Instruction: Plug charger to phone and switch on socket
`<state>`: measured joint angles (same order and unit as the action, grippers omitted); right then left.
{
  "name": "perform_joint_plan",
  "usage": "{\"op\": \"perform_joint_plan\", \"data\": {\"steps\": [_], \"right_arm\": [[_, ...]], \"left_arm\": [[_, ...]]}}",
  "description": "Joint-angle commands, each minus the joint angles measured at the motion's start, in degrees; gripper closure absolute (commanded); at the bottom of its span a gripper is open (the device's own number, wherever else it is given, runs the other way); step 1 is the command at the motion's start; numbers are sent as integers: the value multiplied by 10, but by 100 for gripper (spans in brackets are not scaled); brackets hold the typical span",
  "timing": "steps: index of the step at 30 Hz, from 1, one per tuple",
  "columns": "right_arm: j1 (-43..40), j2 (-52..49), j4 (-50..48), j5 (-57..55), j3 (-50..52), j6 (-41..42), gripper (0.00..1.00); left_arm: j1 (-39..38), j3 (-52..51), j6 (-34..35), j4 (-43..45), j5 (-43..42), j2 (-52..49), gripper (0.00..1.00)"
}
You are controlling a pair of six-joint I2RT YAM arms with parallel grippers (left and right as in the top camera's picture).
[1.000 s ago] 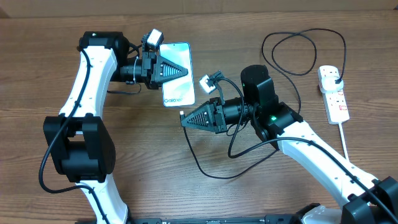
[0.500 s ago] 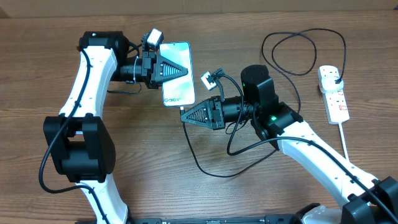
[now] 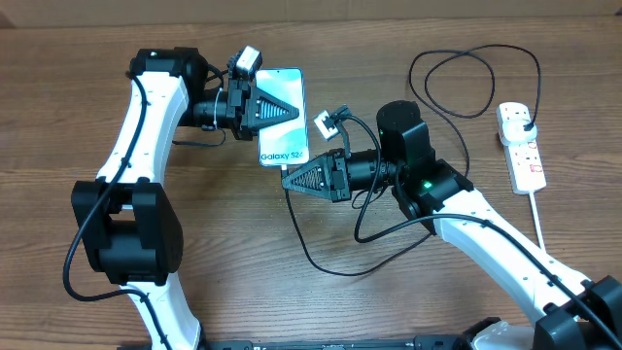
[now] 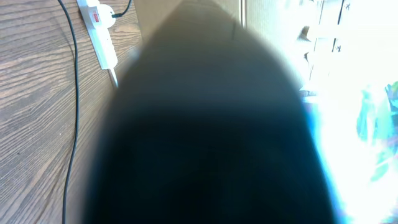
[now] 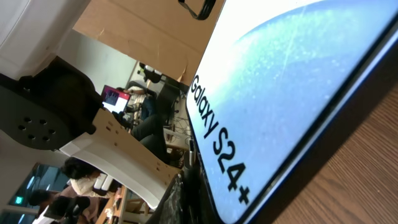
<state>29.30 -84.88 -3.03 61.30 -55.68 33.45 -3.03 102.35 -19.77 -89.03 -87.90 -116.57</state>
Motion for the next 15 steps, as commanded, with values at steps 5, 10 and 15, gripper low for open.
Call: {"op": "perform_joint_plan", "data": {"steps": [5,10,15], "right_arm": [[-1,-2,-4,-4,3,2,96],[-1,-2,-4,-4,3,2,96],[-1,-2,-3,-14,3,2,96]], "left_arm": [[-4,0,20,0,-27,23,96],[-4,0,20,0,-27,23,96],[-4,0,23,0,-27,23,96]]}}
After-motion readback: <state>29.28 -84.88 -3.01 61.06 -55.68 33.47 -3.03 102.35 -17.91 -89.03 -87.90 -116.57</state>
